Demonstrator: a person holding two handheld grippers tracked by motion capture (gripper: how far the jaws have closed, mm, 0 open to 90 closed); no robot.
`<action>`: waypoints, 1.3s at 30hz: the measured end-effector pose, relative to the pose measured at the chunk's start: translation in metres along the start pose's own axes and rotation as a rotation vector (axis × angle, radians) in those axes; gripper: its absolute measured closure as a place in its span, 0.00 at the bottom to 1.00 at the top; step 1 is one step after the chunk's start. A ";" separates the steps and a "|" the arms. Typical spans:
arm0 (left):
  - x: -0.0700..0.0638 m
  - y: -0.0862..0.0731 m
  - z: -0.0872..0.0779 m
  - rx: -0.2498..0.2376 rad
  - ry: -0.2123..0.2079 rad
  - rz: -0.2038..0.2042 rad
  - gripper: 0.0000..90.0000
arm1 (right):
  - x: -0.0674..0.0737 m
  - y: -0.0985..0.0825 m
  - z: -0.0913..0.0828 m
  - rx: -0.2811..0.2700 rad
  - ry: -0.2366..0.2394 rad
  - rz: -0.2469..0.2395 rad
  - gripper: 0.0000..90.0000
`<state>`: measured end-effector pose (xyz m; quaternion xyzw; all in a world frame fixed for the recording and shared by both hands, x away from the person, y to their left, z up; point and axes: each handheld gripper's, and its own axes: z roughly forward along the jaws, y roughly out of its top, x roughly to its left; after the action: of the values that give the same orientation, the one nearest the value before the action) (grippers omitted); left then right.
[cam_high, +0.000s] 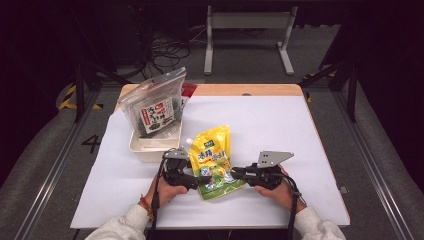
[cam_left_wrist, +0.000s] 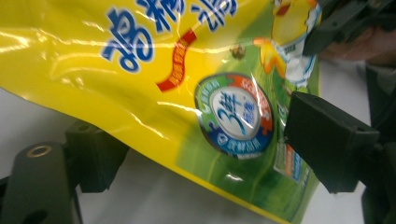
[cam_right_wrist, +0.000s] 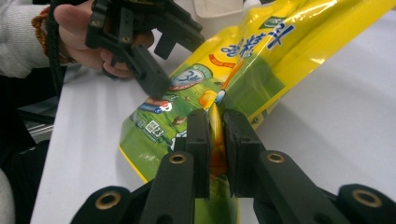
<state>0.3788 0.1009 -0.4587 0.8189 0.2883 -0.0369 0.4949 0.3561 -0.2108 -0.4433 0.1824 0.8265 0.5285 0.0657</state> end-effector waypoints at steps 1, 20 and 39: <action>-0.002 0.001 -0.003 -0.016 0.005 0.017 0.23 | 0.002 0.001 -0.001 -0.002 0.004 -0.004 0.91; -0.026 0.014 -0.044 -0.163 -0.033 0.226 0.91 | 0.027 0.014 0.003 0.022 -0.088 -0.092 0.93; -0.031 0.016 -0.068 -0.152 -0.027 0.312 0.92 | 0.031 0.007 -0.035 0.075 -0.226 0.027 0.41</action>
<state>0.3461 0.1387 -0.4010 0.8132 0.1531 0.0515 0.5591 0.3182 -0.2266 -0.4196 0.2542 0.8304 0.4741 0.1447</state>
